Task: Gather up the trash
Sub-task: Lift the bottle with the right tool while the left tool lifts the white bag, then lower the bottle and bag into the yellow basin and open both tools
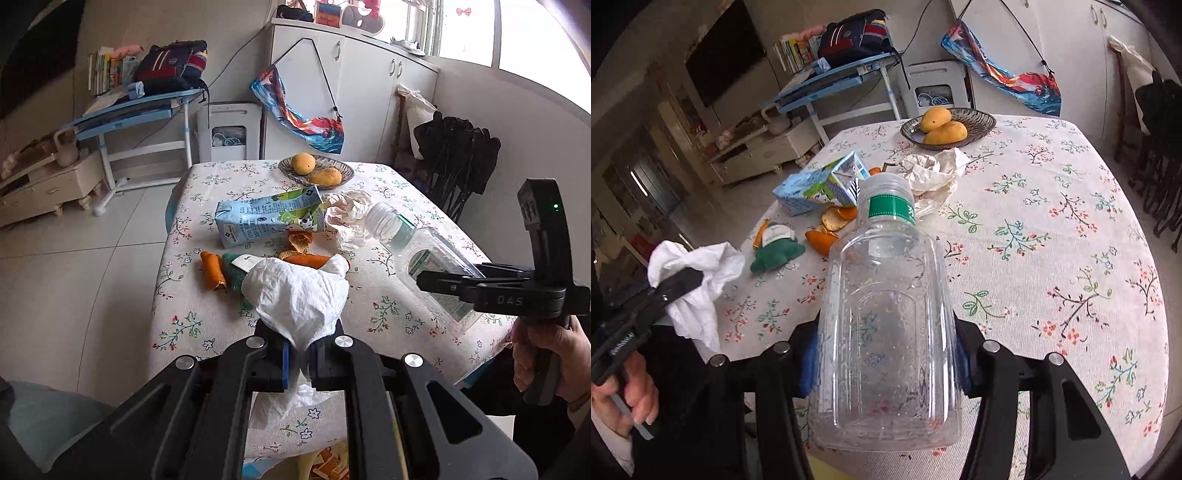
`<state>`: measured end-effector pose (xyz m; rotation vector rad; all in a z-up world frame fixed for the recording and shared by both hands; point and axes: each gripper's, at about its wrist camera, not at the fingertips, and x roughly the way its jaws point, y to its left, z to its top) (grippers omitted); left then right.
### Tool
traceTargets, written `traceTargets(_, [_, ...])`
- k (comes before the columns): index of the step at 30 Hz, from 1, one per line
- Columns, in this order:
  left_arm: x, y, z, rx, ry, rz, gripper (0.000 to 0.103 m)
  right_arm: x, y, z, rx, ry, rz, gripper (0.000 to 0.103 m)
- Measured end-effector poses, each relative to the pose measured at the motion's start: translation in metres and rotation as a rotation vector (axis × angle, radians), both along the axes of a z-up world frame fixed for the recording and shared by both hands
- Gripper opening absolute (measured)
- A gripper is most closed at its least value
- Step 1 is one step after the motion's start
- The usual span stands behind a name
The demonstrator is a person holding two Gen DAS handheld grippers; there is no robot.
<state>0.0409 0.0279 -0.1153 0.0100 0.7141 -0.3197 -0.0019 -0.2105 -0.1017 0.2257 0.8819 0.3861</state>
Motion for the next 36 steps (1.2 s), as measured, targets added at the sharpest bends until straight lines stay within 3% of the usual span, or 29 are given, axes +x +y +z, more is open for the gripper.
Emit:
traceTargets(8, [-0.007,0.001,0.002,0.000,-0.019,0.008,0.008,-0.034,-0.003,0.014,0.137,-0.034,0.011,0.055])
traceTargets(16, [-0.016,0.005,0.006,-0.011,-0.037,0.022,0.008,-0.073,0.014,0.017,0.165,-0.019,0.119,0.055])
traceTargets(27, [-0.026,0.009,0.010,-0.035,-0.051,0.037,0.008,-0.133,0.083,-0.026,-0.055,0.163,0.478,0.055])
traceTargets(31, [-0.033,0.009,0.011,-0.041,-0.054,0.035,0.008,-0.138,0.102,-0.053,-0.186,0.224,0.535,0.055])
traceTargets(36, [-0.041,0.010,0.011,-0.046,-0.056,0.033,0.008,-0.134,0.119,-0.081,-0.317,0.264,0.529,0.055])
